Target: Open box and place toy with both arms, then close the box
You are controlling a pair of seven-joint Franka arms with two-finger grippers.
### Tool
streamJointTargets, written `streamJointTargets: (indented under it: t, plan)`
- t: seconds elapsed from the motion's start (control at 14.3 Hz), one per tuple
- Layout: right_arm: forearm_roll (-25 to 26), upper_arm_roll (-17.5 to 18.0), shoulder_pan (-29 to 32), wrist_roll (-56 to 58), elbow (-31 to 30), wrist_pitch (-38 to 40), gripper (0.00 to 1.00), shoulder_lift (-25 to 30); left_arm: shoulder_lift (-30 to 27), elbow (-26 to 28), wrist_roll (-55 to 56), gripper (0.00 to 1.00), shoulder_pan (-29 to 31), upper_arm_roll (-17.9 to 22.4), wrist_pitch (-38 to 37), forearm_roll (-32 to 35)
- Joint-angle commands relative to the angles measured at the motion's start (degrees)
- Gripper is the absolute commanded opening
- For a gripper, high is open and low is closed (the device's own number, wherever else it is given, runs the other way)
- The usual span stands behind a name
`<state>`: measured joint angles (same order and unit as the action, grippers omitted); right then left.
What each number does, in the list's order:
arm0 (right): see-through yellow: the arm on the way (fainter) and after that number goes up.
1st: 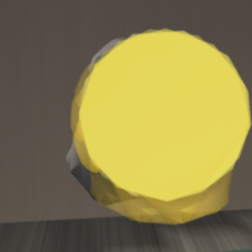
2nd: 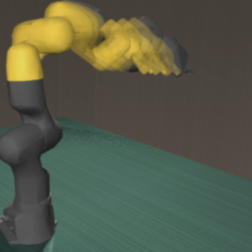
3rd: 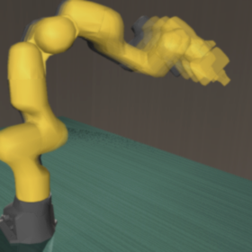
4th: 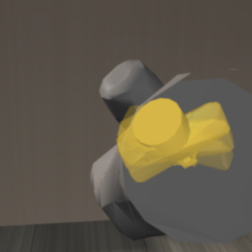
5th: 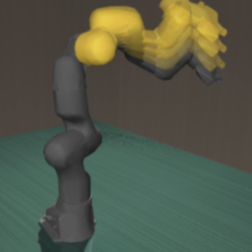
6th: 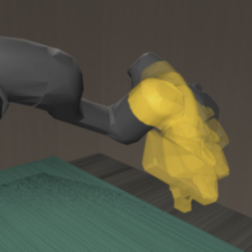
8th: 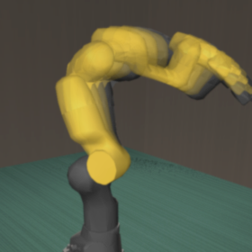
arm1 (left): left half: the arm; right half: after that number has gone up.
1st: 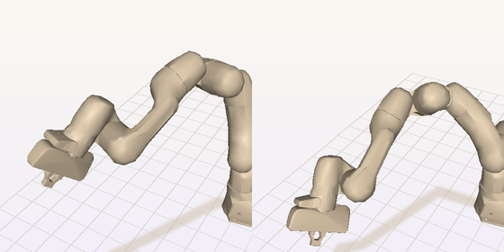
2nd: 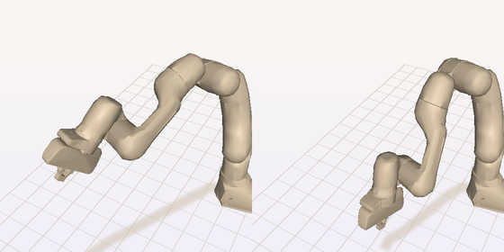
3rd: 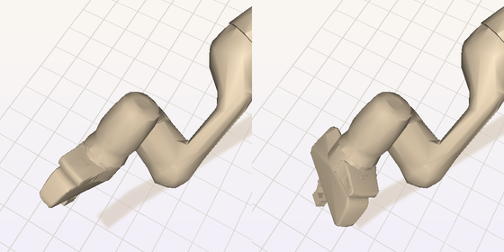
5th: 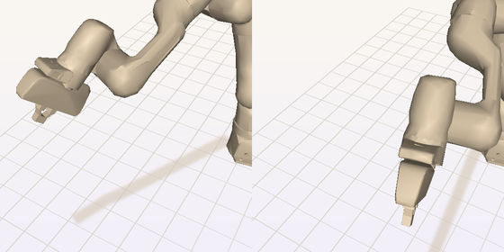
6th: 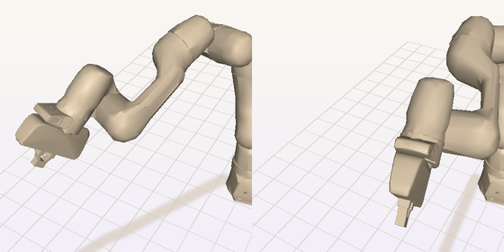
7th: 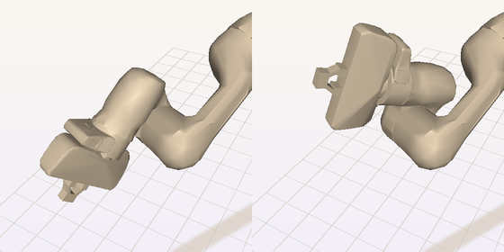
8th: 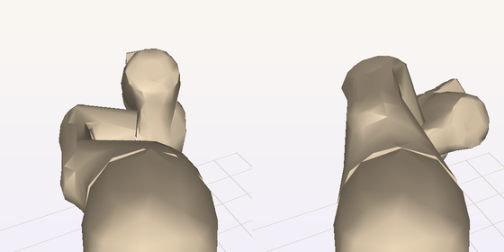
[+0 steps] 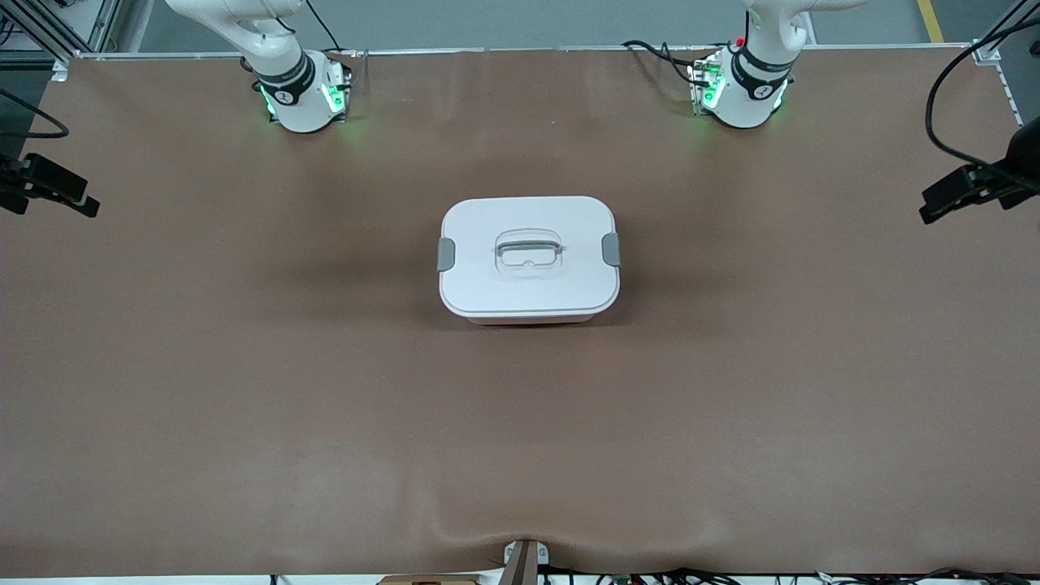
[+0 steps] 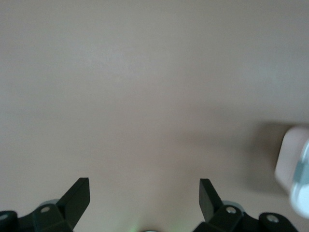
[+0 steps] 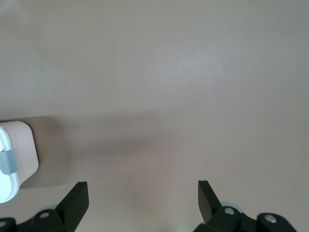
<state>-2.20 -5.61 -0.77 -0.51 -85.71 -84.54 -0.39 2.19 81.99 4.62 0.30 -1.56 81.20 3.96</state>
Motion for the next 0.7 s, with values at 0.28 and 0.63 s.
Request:
streamJointTargets:
  t: [0.28, 0.63]
  plan:
    - [0.00, -0.19, -0.37, -2.13, 1.33, 1.21, 1.00, -0.67, -5.00, 3.36, -4.00, 1.00, -4.35, 6.21, -1.39, -5.52]
    - [3.33, -0.19, -1.33, -2.13, 1.24, 1.30, 1.00, -0.58, -4.56, 2.92, -3.22, 1.00, -5.49, 7.01, -1.04, -5.36]
